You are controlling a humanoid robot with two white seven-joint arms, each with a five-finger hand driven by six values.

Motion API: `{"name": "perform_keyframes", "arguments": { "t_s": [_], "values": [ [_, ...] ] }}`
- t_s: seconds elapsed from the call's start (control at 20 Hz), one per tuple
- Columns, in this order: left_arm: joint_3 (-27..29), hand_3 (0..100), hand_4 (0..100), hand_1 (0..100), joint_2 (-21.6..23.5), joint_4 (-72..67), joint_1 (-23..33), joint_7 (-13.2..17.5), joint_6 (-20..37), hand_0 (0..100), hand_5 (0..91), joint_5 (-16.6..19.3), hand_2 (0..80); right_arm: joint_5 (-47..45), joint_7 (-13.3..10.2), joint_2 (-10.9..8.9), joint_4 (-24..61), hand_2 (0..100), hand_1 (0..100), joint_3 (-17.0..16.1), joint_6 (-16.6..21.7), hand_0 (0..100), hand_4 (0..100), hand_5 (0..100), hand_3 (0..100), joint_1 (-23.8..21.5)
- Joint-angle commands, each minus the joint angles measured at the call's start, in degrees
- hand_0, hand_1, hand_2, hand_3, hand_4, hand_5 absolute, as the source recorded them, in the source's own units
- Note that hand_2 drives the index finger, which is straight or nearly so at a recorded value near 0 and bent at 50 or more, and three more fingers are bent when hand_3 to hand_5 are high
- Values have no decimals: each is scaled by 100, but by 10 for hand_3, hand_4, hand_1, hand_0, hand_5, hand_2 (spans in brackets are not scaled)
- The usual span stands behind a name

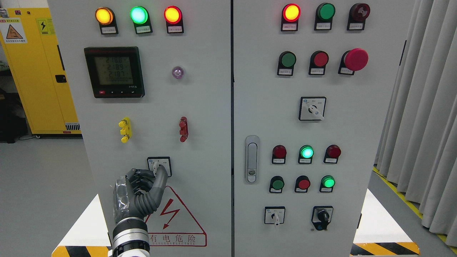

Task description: Turn on light switch 1

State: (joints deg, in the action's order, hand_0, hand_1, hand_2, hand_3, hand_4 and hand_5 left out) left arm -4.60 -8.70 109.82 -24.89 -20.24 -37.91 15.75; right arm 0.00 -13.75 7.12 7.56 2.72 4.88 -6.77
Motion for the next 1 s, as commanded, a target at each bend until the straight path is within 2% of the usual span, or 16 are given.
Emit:
{"name": "perform_keyframes", "arguments": {
  "t_s": [0.0, 0.95],
  "values": [
    [3, 883, 870, 619, -1, -13, 1, -6, -6, 521, 855, 7, 626, -167, 4, 0, 0, 40, 500, 0, -5, 0, 0, 0, 0, 1],
    [3, 891, 876, 586, -1, -57, 1, -6, -6, 523, 857, 51, 631, -167, -4, 0, 0, 40, 500, 0, -5, 0, 0, 0, 0, 1]
  ]
}}
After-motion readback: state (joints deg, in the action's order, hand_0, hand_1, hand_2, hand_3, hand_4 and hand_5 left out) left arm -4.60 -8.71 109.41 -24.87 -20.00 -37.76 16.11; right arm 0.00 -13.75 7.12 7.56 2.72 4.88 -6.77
